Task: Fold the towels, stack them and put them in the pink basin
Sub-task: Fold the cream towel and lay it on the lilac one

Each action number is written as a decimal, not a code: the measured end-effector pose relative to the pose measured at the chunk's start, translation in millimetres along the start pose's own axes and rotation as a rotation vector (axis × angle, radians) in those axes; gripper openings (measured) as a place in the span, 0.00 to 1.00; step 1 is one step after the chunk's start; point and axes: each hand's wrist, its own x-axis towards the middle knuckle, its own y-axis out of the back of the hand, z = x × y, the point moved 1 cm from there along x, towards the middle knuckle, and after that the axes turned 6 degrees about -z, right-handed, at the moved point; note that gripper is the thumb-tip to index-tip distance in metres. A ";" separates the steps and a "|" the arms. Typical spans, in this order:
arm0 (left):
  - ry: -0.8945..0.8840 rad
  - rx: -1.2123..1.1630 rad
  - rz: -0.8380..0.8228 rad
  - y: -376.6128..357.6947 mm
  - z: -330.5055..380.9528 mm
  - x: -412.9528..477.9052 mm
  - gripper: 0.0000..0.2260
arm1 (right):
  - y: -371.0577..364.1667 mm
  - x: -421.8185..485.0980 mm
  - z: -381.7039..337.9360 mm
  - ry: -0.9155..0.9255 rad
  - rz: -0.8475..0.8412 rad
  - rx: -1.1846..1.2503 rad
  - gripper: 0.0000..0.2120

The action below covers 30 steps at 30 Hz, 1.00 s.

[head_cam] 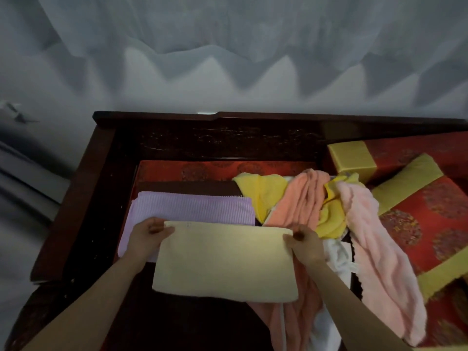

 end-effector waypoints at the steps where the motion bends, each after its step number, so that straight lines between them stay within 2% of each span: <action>1: -0.014 0.029 0.051 -1.5 -0.1 0.0 0.05 | -1.5 -0.9 0.9 0.005 0.019 0.002 0.07; 2: -0.014 0.051 0.102 -1.7 -2.8 1.2 0.05 | -3.0 -1.9 1.8 0.003 0.040 0.011 0.06; 4: 0.059 0.092 0.133 0.0 -8.6 3.5 0.12 | -4.2 -4.6 0.9 -0.021 0.055 0.081 0.08; 5: 0.113 0.107 0.076 1.1 -11.1 3.6 0.15 | -4.2 -5.9 -0.2 -0.044 0.026 0.087 0.12; 7: 0.192 0.121 -0.138 3.0 -9.9 1.3 0.15 | -5.1 -6.8 -0.7 -0.100 -0.073 0.005 0.18; 9: 0.234 0.065 -0.324 3.5 -3.9 -4.1 0.13 | -6.0 -6.2 1.4 -0.138 -0.149 -0.041 0.19; 12: 0.188 -0.024 -0.403 5.7 2.7 -10.4 0.16 | -6.7 -11.1 1.3 -0.098 -0.146 -0.049 0.17; 16: 0.012 0.008 -0.377 16.6 17.2 -29.2 0.13 | -2.0 -30.3 -10.7 0.070 -0.110 -0.096 0.11; 18: -0.013 -0.033 -0.335 32.2 27.7 -32.8 0.11 | 1.6 -34.6 -25.8 0.072 -0.148 0.007 0.15; 22: -0.011 -0.125 -0.205 69.6 41.5 -10.3 0.12 | -13.7 -14.8 -65.2 0.050 -0.251 0.268 0.05; 26: 0.084 -0.124 -0.076 74.4 31.4 27.9 0.13 | -56.7 18.6 -75.7 -0.028 -0.239 0.297 0.08; 30: 0.219 -0.137 -0.009 67.6 -0.9 45.2 0.16 | -86.0 31.7 -60.7 -0.174 -0.344 0.165 0.22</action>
